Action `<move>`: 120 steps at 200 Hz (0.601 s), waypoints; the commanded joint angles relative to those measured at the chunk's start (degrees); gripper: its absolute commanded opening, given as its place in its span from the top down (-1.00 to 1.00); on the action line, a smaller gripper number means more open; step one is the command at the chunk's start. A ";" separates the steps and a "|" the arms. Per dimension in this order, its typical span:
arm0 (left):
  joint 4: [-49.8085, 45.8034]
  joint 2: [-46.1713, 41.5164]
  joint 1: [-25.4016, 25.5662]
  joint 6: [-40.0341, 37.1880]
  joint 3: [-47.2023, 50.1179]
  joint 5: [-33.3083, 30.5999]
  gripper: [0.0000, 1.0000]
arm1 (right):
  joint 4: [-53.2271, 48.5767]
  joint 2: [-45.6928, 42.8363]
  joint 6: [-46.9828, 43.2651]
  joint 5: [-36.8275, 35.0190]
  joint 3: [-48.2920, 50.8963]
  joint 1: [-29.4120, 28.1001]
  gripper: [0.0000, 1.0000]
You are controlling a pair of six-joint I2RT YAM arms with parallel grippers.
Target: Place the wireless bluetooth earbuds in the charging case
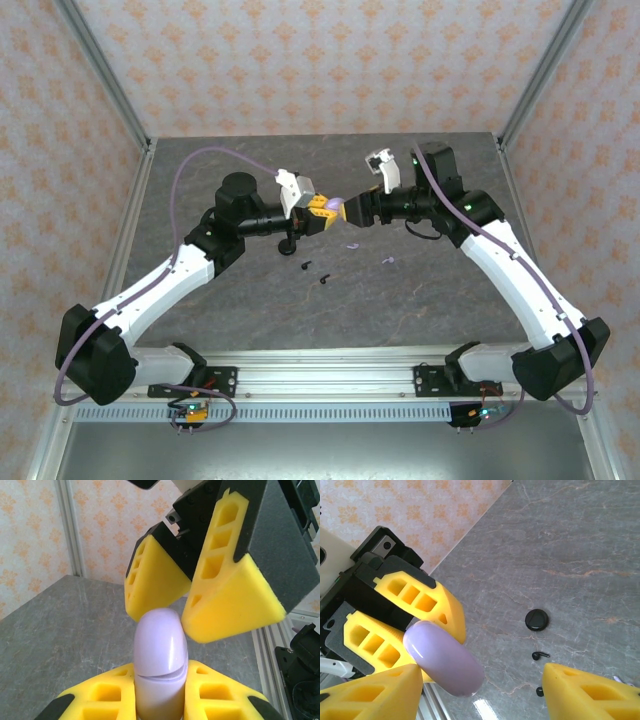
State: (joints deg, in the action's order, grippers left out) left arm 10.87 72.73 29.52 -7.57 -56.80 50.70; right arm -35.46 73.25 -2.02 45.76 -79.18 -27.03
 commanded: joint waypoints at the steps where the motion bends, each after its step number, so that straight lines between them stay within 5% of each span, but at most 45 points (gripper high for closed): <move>1: 1.85 -1.63 0.94 -0.65 0.36 3.42 0.83 | 1.10 0.27 1.12 -6.37 -1.81 -0.23 -0.28; 78: 2.17 -1.65 1.16 0.80 1.62 0.51 0.82 | 3.00 -0.55 3.88 -10.37 -1.23 -0.25 -0.29; 120: 4.20 -1.46 1.16 4.47 3.96 -4.80 0.82 | 1.92 -2.56 7.56 -25.09 0.30 -0.22 -0.30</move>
State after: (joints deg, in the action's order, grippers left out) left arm 11.35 72.62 30.30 -5.91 -54.68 48.97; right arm -34.11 73.14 2.50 32.08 -79.61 -27.22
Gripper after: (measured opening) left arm 0.186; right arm 0.643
